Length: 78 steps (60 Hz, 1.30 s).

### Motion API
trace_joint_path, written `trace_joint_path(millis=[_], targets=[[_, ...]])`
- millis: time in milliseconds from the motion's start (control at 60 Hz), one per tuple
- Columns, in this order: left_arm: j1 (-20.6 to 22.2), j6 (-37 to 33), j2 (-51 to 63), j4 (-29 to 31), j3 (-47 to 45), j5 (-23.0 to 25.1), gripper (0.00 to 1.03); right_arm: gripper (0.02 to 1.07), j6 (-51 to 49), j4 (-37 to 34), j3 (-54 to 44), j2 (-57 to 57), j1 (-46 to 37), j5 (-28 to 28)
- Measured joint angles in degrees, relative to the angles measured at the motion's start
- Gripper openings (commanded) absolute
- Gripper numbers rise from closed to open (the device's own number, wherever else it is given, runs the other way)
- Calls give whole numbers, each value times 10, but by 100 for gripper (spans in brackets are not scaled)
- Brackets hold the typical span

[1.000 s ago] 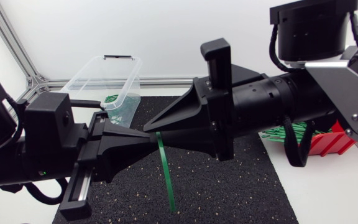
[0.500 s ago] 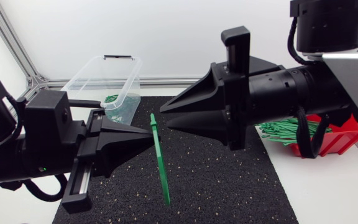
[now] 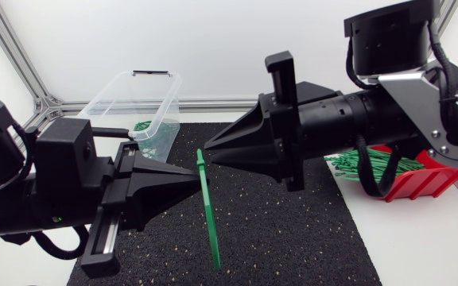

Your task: Take a green cable tie from the red box, thread the tail through the head to close it, then place it in the transparent bin on the left.

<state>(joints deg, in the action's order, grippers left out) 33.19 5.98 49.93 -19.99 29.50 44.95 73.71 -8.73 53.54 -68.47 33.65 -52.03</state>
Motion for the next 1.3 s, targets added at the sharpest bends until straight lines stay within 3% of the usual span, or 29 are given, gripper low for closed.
trace_joint_path(millis=[450, 600, 767, 850, 1300], targets=[[0, 0, 5, 0, 0, 0, 3, 29, 0, -5, 13, -1, 27, 0], [0, 0, 8, 0, 0, 0, 3, 13, 0, -5, 13, -1, 30, 1], [0, 0, 9, 0, 0, 0, 3, 13, 0, -5, 13, -1, 30, 5], [0, 0, 9, 0, 0, 0, 3, 8, 0, -5, 13, -1, 30, 5], [15, 0, 8, 2, 0, -4, 3, 8, 0, -3, 14, -17, 30, 13]])
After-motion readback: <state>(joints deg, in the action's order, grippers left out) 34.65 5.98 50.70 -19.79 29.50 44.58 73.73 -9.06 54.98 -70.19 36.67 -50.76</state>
